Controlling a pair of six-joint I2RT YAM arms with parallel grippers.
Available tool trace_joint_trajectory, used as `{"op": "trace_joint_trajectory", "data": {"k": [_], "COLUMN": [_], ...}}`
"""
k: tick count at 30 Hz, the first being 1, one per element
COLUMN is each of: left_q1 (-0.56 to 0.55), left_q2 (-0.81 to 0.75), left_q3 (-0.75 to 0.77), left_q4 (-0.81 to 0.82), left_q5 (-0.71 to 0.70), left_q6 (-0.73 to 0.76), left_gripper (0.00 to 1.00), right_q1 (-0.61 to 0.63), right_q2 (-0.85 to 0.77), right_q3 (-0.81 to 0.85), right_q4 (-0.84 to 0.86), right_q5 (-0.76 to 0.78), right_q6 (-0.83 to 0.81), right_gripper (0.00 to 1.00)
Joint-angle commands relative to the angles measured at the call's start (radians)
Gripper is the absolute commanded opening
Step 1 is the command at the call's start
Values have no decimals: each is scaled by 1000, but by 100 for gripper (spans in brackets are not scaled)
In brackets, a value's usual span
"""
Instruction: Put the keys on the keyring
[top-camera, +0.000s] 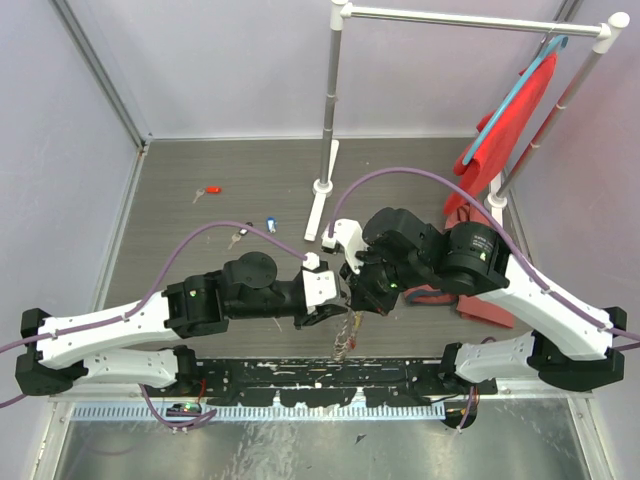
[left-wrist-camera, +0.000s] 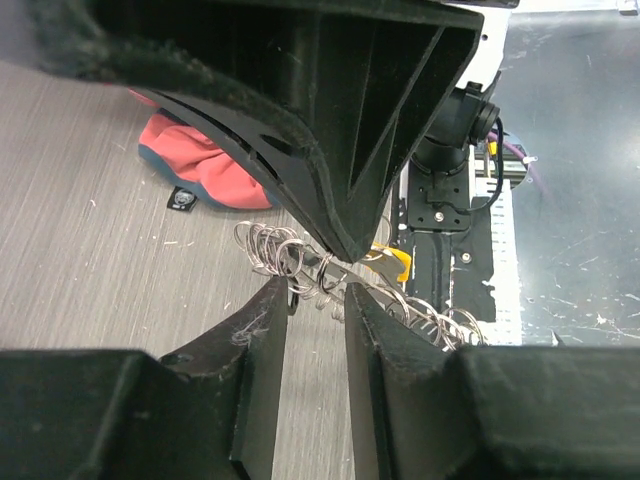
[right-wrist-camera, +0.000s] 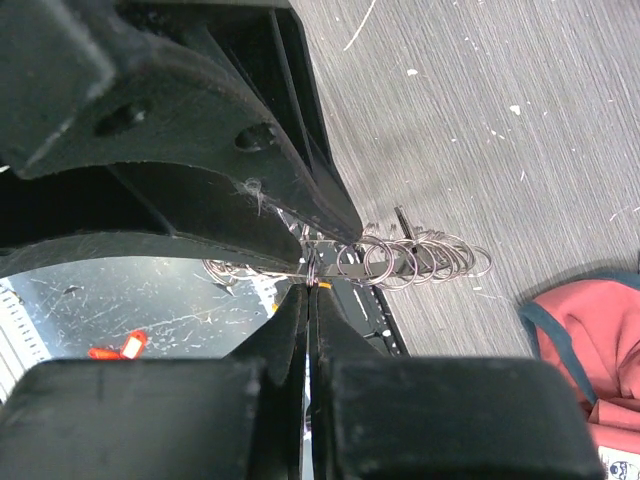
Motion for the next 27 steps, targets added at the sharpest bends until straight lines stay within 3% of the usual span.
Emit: {"op": "trace_joint_trajectory", "data": {"k": [1,15,22,27], "left_q1": [-2,-2,-2,-2], "left_q2": [6,3,11,9], "left_q3": [39,39,44,44], "left_q4": [44,44,44,43], "left_q5": [22,69,69,40], "left_q6": [9,2,-5,-24], "left_gripper": [34,23,0,0], "right_q1": [3,3,3,3], "right_q2": [-33,-35,-39,-60], "right_q3": [7,-10,-14,-20], "right_q4": [70,76,90,122], "right_q5": [-25,-26,-29,-9], "right_q6": [-8,-19,-22,-15], "right_gripper": [1,1,1,1]}}
